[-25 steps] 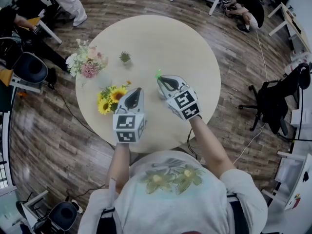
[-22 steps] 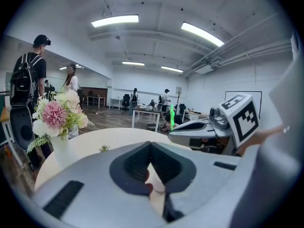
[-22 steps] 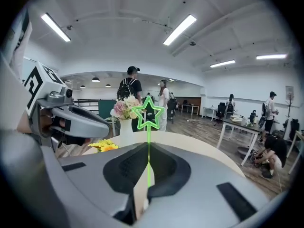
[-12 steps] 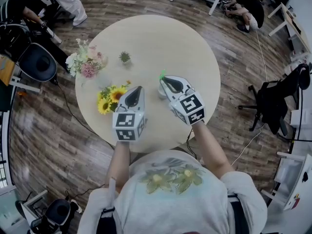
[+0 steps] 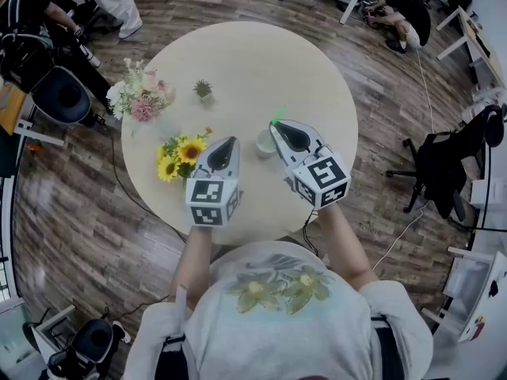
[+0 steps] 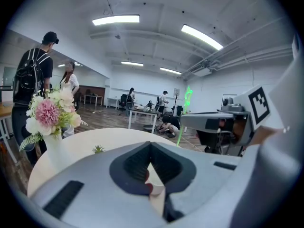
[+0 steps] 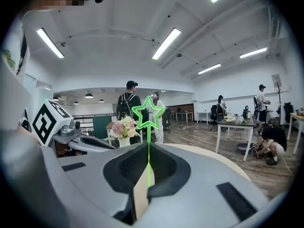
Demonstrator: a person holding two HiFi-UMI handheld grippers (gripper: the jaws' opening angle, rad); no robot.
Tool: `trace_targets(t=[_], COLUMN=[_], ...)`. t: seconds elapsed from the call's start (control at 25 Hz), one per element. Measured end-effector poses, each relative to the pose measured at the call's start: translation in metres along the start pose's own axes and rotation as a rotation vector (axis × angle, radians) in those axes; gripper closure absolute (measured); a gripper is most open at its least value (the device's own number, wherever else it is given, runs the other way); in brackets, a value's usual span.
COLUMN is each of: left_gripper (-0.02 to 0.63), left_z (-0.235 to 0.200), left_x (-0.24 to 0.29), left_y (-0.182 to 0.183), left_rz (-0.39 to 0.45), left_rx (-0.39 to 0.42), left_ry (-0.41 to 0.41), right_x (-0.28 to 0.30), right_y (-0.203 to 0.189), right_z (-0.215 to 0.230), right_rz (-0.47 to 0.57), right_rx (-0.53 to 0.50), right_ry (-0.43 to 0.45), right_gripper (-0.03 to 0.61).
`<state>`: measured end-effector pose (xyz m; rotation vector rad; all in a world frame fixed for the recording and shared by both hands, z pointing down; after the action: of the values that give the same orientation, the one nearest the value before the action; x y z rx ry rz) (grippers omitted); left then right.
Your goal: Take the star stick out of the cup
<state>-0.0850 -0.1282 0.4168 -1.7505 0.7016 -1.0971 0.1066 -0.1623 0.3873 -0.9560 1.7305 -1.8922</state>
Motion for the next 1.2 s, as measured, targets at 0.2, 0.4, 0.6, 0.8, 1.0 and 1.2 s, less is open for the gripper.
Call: trace_targets(t=[0.2,0.4,0.6,0.8,1.0,1.2], left_gripper=[0.614,0.614,0.614,0.614,0.614,0.614], left_z=[0.004,0.011,0.015,0.02,0.026,0.03], left_x=[-0.001,-0.003,-0.004,-0.006,-0.006,-0.009], left_y=[0.001,0.005,0.008,0.012,0.017,0.02], left_rz=[0.007,0.017,0.028,0.04,0.061,0.073], left_rx=[0.002,0.007,0.013,0.019,0.023,0.028], left_ry=[-0.013,-0.029,-0.042,-0.058,-0.07,-0.081], right_x=[-0.01,-0.019,-0.026,-0.032,-0.036,-0.039], right_y=[0.002,0.004,0.007,0.007,0.007,0.008], right_z=[-0.001,-0.001,-0.002,-0.002,-0.001,-0.005], right_rz=[0.033,0.058,0.084,0.095,0.103,0.11], right_rx=[0.041,0.08,0.094,0.098,0.113,0.111], right_ry=[-0.011,-0.016,-0.032,-0.055,-0.071,-0.074], right_gripper=[0.558,0.558,0.558,0.558,0.558,0.558])
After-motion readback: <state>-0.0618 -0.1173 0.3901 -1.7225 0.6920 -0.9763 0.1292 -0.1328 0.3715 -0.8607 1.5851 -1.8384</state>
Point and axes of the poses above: the fingertips, and each gripper's own axes: x forward along the fingers, z to its right, y out of its top, the point moved 10 cm from there along -x, backward along the fingers, and after that the axes turned 3 degrees about -x, right-handed, at the moved point
